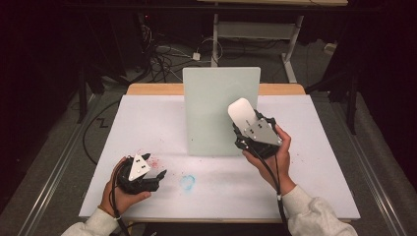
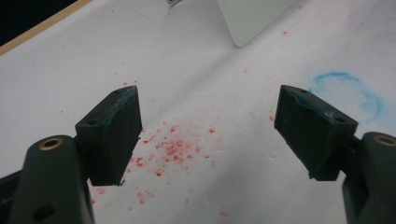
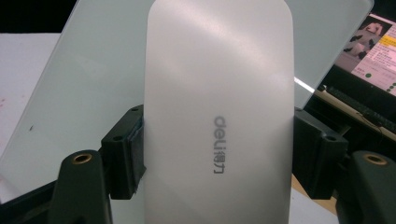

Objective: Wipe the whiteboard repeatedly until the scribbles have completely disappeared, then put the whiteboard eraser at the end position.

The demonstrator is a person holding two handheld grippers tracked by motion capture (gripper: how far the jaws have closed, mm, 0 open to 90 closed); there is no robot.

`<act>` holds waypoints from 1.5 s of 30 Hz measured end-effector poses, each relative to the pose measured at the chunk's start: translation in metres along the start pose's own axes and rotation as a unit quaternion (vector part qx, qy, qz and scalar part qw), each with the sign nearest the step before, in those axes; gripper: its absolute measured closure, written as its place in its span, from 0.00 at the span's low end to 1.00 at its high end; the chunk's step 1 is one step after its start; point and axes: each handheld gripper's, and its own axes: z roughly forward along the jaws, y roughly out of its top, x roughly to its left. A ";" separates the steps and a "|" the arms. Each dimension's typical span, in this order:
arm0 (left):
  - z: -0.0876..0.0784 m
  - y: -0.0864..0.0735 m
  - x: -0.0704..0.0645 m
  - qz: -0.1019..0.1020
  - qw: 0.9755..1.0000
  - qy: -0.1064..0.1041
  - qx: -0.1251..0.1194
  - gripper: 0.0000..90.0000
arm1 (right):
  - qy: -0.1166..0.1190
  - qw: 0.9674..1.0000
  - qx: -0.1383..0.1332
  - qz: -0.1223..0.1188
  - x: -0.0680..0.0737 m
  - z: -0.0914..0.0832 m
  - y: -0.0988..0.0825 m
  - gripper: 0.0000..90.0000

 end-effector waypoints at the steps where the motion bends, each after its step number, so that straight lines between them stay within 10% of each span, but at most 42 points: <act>1: 0.000 0.000 0.000 0.000 1.000 0.000 0.000 0.25 | 0.003 1.000 0.000 -0.002 0.000 -0.002 -0.002 0.35; 24: 0.000 0.002 -0.001 0.007 1.000 0.004 0.002 0.25 | 0.100 0.995 0.020 -0.020 0.015 -0.033 -0.030 0.35; 45: -0.002 0.005 -0.007 0.016 1.000 0.003 0.001 0.24 | 0.139 0.989 0.041 -0.040 0.019 -0.052 -0.048 0.35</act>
